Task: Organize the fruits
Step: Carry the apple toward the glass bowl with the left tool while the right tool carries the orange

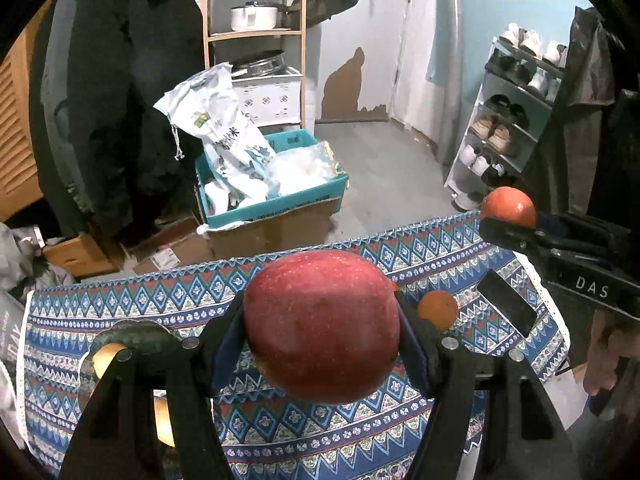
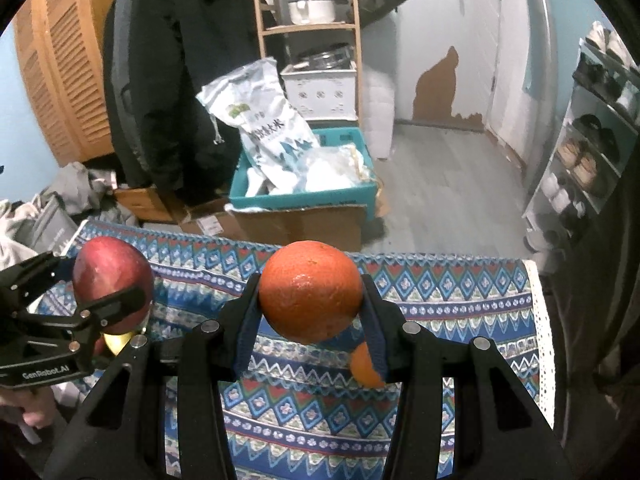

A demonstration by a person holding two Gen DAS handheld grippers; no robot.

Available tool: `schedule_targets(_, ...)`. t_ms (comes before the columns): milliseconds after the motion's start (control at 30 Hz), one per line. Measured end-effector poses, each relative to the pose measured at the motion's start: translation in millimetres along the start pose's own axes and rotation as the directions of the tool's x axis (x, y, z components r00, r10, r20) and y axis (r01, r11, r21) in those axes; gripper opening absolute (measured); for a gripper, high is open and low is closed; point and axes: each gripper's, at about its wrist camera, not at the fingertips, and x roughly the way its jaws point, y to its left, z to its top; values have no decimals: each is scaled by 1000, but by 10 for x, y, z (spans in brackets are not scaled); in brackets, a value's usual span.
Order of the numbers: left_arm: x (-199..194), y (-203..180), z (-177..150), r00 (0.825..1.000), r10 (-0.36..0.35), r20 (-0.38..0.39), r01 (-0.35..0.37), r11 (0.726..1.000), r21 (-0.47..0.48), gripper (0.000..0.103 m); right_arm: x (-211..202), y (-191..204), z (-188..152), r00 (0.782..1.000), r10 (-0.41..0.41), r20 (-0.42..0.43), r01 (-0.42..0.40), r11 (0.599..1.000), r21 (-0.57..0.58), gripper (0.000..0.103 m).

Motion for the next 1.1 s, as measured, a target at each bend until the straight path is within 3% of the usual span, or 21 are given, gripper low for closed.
schedule_targets(500,-174,400,-192,999,41,8,-40,997,-63,70,106,512,136,998,69,-2,-69,995,-68,47)
schedule_targets(1100,-271,1272,-508,992,122,-31,-126,972,-198,70,532,1440,223,977,193,-86,-204,968,-145,47)
